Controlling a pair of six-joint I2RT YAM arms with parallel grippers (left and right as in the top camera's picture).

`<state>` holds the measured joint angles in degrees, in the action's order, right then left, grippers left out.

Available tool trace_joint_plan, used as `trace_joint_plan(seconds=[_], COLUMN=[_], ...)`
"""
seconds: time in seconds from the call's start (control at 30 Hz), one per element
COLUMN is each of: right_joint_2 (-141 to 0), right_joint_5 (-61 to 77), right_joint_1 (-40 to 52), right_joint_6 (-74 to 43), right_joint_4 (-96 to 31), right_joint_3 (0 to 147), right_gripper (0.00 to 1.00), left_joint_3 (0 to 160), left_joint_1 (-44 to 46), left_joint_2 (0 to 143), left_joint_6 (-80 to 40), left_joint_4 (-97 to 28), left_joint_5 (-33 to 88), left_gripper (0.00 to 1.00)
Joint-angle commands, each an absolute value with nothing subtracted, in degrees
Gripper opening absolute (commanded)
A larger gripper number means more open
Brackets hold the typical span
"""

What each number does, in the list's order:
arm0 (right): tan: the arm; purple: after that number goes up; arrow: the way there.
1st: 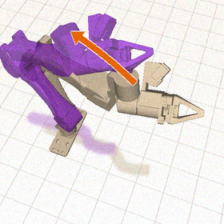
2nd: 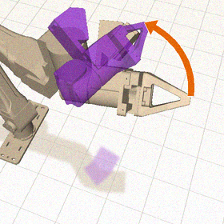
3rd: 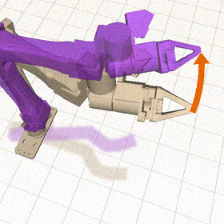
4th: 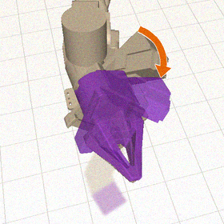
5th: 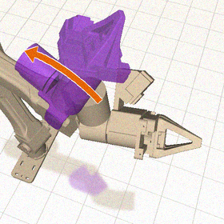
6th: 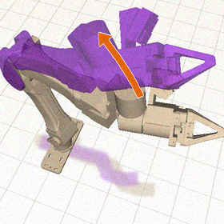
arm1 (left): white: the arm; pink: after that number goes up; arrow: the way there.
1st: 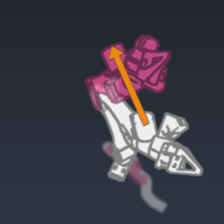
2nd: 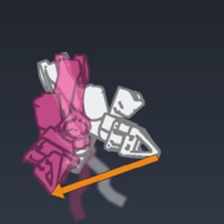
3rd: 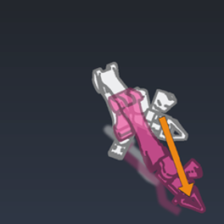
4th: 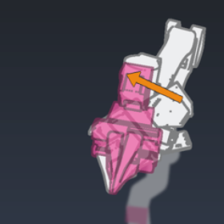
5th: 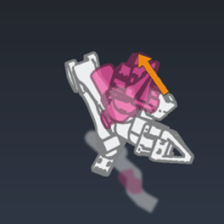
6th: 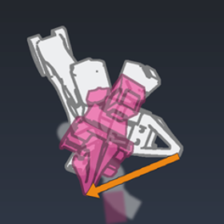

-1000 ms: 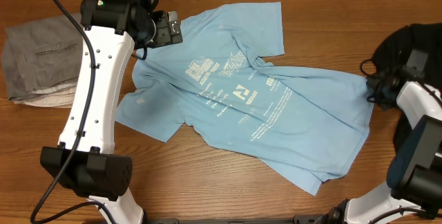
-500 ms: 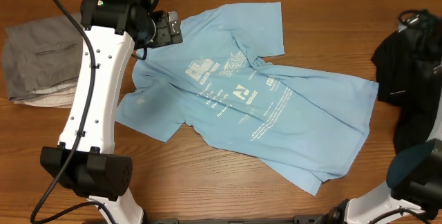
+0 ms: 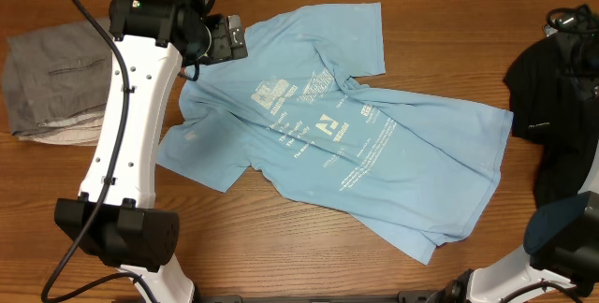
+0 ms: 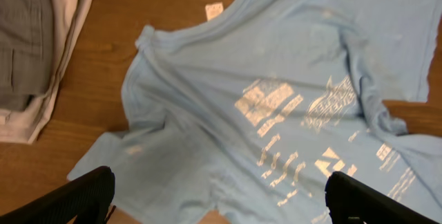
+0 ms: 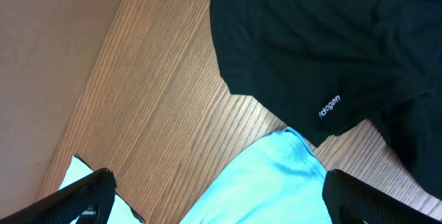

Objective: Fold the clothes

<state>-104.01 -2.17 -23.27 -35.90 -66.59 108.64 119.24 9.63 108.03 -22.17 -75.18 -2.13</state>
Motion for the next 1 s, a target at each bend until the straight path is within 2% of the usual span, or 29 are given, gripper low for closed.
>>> trace_joint_plan(seconds=[0.0,0.17,0.23,0.27,0.3,0.37,0.43,0.7,0.97], right_joint_2=[-103.6,-103.6,-103.6,-103.6,-103.6,-103.6,-103.6,-103.6,-103.6], right_joint_5=[-2.9,-2.9,-2.9,-2.9,-2.9,-2.9,-2.9,-2.9,-2.9], right_joint_1=[-23.7,-23.7,-23.7,-23.7,-23.7,-23.7,-23.7,-23.7,-23.7], right_joint_6=[-35.6,-35.6,-35.6,-35.6,-35.6,-35.6,-35.6,-35.6,-35.6], right_joint_4=[-66.3,-66.3,-66.3,-66.4,-66.3,-66.3,-66.3,-66.3,-66.3], right_joint_3=[109.5,109.5,109.5,109.5,109.5,109.5,109.5,109.5,109.5], right_gripper=[1.00,1.00,1.00,1.00,1.00,1.00,1.00,1.00,1.00], left_joint_3=[119.2,119.2,119.2,119.2,119.3,119.3,119.3,119.3,119.3], left_joint_1=[9.4,9.4,9.8,10.3,10.7,12.1,13.5,19.8,19.1], left_joint_2=[108.6,108.6,108.8,108.8,108.7,108.8,109.0,115.3,129.4], left_joint_6=[-22.5,-22.5,-18.3,-14.1,-12.6,-14.0,-15.2,-11.5,-9.6], left_joint_4=[-72.9,-70.6,-67.1,-64.5,-62.9,-59.5,-56.8,-42.8,-29.8], left_joint_5=[-1.9,1.9,10.6,16.4,19.2,20.3,18.3,0.9,-0.2], left_gripper=[1.00,1.00,0.96,0.78,0.64,0.28,0.04,0.04,0.04])
